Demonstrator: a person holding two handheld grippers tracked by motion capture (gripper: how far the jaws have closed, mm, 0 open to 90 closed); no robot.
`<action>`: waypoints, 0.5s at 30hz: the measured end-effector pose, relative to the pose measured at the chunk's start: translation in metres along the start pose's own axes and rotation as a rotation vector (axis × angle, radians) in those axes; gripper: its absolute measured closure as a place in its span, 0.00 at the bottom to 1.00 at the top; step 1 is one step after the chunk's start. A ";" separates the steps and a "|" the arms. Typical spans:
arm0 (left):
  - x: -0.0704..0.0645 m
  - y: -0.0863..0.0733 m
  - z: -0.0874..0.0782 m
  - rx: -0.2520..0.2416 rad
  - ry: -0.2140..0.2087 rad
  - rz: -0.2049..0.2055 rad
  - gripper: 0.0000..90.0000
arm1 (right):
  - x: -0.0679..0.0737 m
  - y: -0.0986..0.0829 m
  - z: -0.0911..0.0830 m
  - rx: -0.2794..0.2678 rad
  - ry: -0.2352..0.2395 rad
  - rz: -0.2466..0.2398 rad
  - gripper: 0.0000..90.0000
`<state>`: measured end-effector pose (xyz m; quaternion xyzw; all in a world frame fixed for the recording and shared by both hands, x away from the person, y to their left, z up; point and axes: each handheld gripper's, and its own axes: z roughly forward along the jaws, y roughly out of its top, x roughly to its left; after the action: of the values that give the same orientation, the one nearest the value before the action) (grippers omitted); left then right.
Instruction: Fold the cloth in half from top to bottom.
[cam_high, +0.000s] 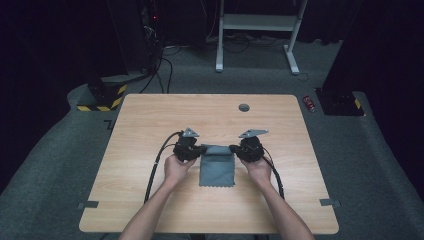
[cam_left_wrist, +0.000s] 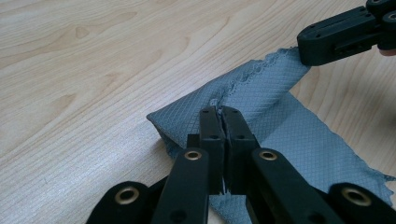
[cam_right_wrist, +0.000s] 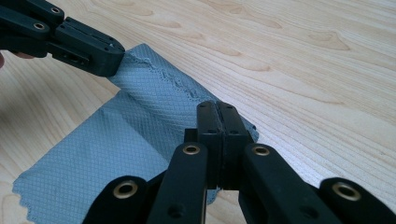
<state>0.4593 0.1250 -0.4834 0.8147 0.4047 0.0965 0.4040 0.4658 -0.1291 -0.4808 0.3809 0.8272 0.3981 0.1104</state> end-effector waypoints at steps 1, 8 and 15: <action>0.000 0.000 0.000 0.000 -0.001 -0.001 0.98 | 0.000 0.000 -0.001 -0.001 0.000 -0.002 1.00; -0.004 -0.001 -0.002 -0.010 -0.010 0.001 0.98 | 0.001 -0.002 -0.005 -0.007 0.008 0.005 1.00; -0.006 -0.003 -0.004 -0.009 -0.006 0.008 0.98 | 0.003 -0.005 -0.008 -0.011 0.018 0.003 1.00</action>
<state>0.4512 0.1237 -0.4821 0.8147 0.3999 0.0975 0.4084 0.4576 -0.1337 -0.4788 0.3780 0.8253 0.4063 0.1044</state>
